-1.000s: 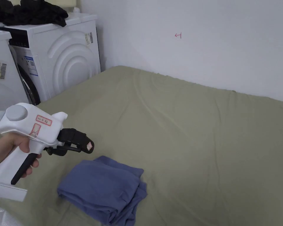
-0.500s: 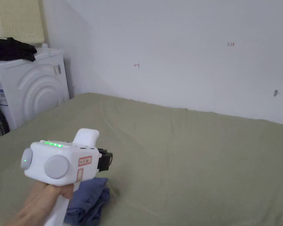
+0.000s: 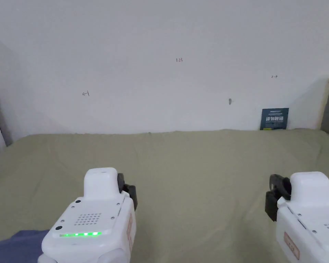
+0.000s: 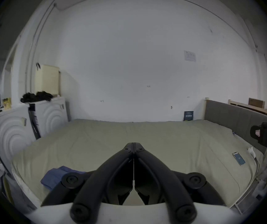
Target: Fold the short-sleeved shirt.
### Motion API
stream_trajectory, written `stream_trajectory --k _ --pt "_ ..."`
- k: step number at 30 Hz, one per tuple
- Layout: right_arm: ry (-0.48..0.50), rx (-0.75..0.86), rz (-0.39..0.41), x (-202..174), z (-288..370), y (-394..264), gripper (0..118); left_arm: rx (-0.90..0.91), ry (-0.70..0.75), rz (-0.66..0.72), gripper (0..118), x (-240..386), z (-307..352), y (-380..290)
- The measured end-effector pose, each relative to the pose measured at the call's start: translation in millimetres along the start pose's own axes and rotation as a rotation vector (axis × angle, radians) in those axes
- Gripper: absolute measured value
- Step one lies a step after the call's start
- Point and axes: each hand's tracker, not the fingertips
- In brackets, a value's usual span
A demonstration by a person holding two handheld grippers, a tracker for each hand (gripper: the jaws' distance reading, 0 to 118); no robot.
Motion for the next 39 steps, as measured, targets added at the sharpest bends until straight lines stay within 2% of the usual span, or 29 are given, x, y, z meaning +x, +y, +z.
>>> stream_trajectory --k 5,18,20,21,22,23,24,25,26,31,36,39 --pt "0.014 0.016 0.012 -3 5 1 1 0.007 0.000 -0.079 0 -2 -3 0" --pt "0.009 0.020 0.010 3 3 1 1 0.013 0.001 -0.098 0 -5 -9 3" --pt "0.003 0.024 0.008 8 3 2 3 0.009 0.003 -0.100 6 -7 -10 4" --pt "0.003 0.026 0.009 10 5 5 16 0.008 0.007 -0.102 30 -6 -11 5" --pt "-0.009 0.027 0.011 11 6 7 45 0.009 0.011 -0.107 72 -6 -12 5" --pt "-0.030 0.028 0.010 12 5 9 86 0.010 0.022 -0.114 113 -6 -14 6" --pt "-0.036 0.033 0.003 13 4 10 118 -0.004 0.036 -0.117 118 -6 -16 6" --pt "-0.052 0.027 -0.008 17 0 7 118 -0.043 0.052 -0.099 118 -8 -18 4" --pt "-0.066 0.037 -0.018 20 -1 6 118 0.025 0.043 -0.117 118 -7 -12 9" --pt "-0.055 0.035 0.021 15 11 16 118 0.009 0.050 -0.124 118 -5 -6 12" --pt "-0.030 0.036 0.027 12 14 18 118 -0.067 0.039 -0.136 118 -8 -20 13" --pt "-0.024 0.033 0.023 16 8 17 118 -0.127 0.101 -0.144 118 -5 -27 17"
